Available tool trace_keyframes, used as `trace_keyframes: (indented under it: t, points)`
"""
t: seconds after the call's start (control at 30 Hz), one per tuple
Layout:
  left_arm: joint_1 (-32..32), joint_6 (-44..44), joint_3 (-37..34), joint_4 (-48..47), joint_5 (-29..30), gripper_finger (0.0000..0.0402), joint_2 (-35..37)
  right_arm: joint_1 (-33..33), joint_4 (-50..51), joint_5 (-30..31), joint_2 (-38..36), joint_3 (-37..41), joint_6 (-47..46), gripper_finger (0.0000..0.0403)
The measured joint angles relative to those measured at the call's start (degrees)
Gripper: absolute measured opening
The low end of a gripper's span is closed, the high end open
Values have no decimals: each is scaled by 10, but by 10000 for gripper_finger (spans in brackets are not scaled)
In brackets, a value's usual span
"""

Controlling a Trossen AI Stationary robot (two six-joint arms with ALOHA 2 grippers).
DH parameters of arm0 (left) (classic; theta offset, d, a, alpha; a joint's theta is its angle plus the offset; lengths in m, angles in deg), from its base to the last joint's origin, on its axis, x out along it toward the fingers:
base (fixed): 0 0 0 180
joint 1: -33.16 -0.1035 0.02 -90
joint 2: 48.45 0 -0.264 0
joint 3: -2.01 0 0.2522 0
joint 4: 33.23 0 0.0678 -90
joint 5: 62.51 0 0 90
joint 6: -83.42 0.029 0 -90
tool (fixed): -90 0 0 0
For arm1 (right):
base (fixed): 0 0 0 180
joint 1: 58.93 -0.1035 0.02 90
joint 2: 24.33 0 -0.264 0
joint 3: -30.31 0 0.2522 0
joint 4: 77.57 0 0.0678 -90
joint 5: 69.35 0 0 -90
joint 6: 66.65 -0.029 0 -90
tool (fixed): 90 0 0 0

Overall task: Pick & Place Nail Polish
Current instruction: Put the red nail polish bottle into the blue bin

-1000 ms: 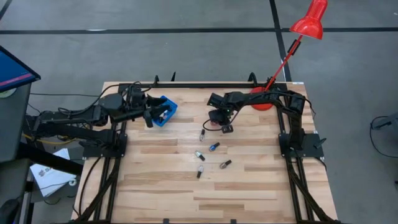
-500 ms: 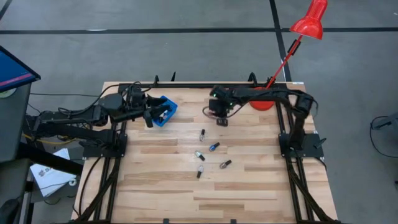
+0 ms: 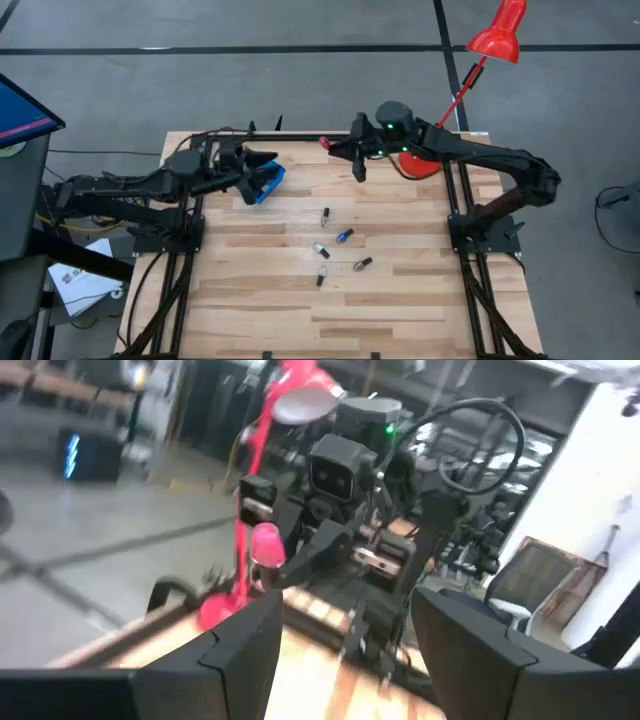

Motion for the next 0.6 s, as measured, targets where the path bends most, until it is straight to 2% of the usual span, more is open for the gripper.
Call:
trace_keyframes:
  t: [0.13,0.37,0.6]
  points:
    - [-5,66,0,107,-30,218,-62,-28,-32,4,-16,0,-19,43]
    - [-41,81,0,247,-100,228,-143,-64,-61,4,-20,0,-39,43]
    - [-60,78,0,283,-124,274,-168,-88,-75,4,-20,0,-35,43]
